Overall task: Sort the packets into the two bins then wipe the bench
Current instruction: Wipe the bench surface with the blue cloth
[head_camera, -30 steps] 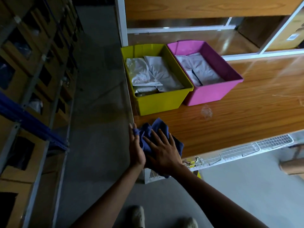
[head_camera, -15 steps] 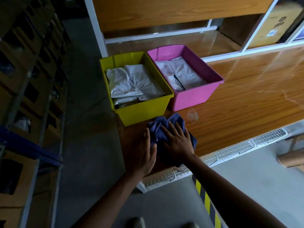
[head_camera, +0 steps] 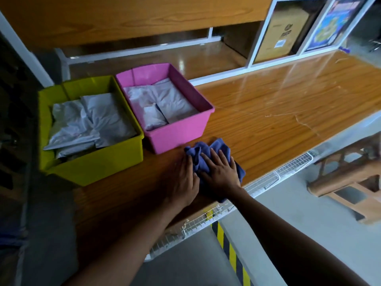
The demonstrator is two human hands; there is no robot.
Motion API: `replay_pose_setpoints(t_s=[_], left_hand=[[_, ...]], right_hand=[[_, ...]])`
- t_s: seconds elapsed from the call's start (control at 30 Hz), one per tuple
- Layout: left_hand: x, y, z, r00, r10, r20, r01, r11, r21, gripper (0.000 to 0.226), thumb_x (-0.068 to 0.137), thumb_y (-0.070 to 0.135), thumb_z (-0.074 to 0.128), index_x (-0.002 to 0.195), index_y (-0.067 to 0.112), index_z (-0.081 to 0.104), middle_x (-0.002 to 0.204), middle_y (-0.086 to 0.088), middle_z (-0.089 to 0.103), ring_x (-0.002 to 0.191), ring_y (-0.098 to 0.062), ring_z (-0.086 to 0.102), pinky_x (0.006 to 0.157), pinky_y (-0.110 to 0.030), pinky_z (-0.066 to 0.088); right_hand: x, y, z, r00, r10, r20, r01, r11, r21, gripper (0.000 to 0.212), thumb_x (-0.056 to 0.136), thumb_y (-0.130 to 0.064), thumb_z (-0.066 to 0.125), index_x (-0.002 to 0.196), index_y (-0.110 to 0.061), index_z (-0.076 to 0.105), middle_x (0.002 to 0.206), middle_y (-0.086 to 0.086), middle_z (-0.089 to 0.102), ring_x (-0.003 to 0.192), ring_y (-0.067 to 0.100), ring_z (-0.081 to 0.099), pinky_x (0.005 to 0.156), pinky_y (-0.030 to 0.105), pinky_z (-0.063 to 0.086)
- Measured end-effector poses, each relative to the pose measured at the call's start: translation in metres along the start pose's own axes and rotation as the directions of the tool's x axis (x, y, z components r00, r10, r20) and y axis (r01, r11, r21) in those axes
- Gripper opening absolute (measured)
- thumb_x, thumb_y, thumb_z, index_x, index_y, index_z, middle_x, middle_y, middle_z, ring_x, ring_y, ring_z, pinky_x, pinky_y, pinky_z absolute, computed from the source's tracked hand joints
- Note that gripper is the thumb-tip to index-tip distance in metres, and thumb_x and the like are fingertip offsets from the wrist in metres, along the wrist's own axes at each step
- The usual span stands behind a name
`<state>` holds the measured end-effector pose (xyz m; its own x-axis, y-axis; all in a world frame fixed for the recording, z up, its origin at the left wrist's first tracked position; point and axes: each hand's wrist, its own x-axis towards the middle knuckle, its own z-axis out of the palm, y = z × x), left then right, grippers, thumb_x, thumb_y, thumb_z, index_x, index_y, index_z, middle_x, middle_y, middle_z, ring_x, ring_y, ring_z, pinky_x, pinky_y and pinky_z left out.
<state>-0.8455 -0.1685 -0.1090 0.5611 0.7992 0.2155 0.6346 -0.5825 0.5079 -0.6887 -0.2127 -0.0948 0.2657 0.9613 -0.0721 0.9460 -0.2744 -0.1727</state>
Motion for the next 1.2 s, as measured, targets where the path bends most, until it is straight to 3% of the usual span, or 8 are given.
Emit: replay_pose_setpoints(t_s=[0.1, 0.27, 0.5, 0.87, 1.03, 1.2], left_hand=[[0.026, 0.02, 0.019, 0.999, -0.031, 0.026, 0.031, 1.0, 0.007, 0.061, 0.09, 0.029, 0.033, 0.137, -0.009, 0.041, 0.139, -0.03, 0.045, 0.128, -0.041, 0.047, 0.105, -0.052, 0.039], [0.079, 0.038, 0.044, 0.998, -0.048, 0.044, 0.051, 0.997, -0.057, 0.066, 0.091, 0.032, 0.027, 0.141, -0.011, 0.033, 0.144, -0.032, 0.035, 0.136, -0.043, 0.035, 0.113, -0.052, 0.028], [0.111, 0.049, 0.065, 0.998, -0.059, 0.003, 0.058, 0.992, 0.111, 0.054, 0.093, 0.026, 0.032, 0.13, -0.009, 0.05, 0.135, -0.027, 0.051, 0.131, -0.039, 0.044, 0.107, -0.048, 0.038], [0.114, 0.051, 0.07, 0.997, -0.078, -0.006, 0.077, 0.963, 0.257, 0.06, 0.095, 0.031, 0.031, 0.148, 0.005, 0.027, 0.158, -0.013, 0.018, 0.148, -0.022, 0.014, 0.116, -0.042, 0.023], [0.136, 0.068, 0.09, 0.995, -0.096, -0.01, 0.096, 0.982, 0.163, 0.055, 0.094, 0.025, 0.031, 0.143, 0.001, 0.038, 0.153, -0.013, 0.031, 0.144, -0.026, 0.027, 0.113, -0.041, 0.023], [0.199, 0.089, 0.114, 0.992, -0.108, 0.07, 0.093, 0.976, 0.196, 0.06, 0.093, 0.031, 0.022, 0.146, 0.005, 0.033, 0.157, -0.013, 0.023, 0.147, -0.025, 0.015, 0.117, -0.046, 0.023]], right_hand=[[0.003, 0.049, -0.009, 0.999, 0.045, -0.012, -0.045, 0.999, -0.008, 0.068, 0.088, -0.072, 0.025, 0.149, -0.047, 0.01, 0.162, -0.006, 0.006, 0.15, 0.021, 0.001, 0.118, 0.054, 0.004], [0.017, 0.106, -0.022, 0.992, 0.125, -0.001, -0.125, 0.992, 0.027, 0.067, 0.088, -0.073, 0.021, 0.148, -0.049, 0.005, 0.162, -0.006, 0.006, 0.15, 0.022, -0.003, 0.118, 0.055, 0.0], [0.079, 0.12, -0.028, 0.976, 0.219, -0.016, -0.217, 0.974, 0.061, 0.066, 0.09, -0.071, 0.021, 0.149, -0.048, 0.005, 0.163, -0.007, 0.002, 0.149, 0.026, -0.003, 0.114, 0.061, 0.0], [0.192, 0.113, -0.033, 0.997, -0.073, -0.033, 0.072, 0.997, -0.024, 0.064, 0.09, -0.07, 0.023, 0.149, -0.046, 0.014, 0.162, -0.003, 0.008, 0.149, 0.027, 0.003, 0.112, 0.063, 0.006], [0.238, 0.125, -0.041, 1.0, -0.001, -0.02, 0.002, 0.999, 0.053, 0.061, 0.092, -0.066, 0.022, 0.149, -0.044, 0.016, 0.162, -0.005, 0.007, 0.15, 0.025, 0.001, 0.114, 0.06, 0.002], [0.248, 0.192, -0.053, 0.988, 0.15, -0.023, -0.148, 0.986, 0.071, 0.062, 0.092, -0.068, 0.021, 0.149, -0.046, 0.012, 0.162, -0.006, 0.007, 0.15, 0.023, -0.001, 0.116, 0.057, 0.001]])
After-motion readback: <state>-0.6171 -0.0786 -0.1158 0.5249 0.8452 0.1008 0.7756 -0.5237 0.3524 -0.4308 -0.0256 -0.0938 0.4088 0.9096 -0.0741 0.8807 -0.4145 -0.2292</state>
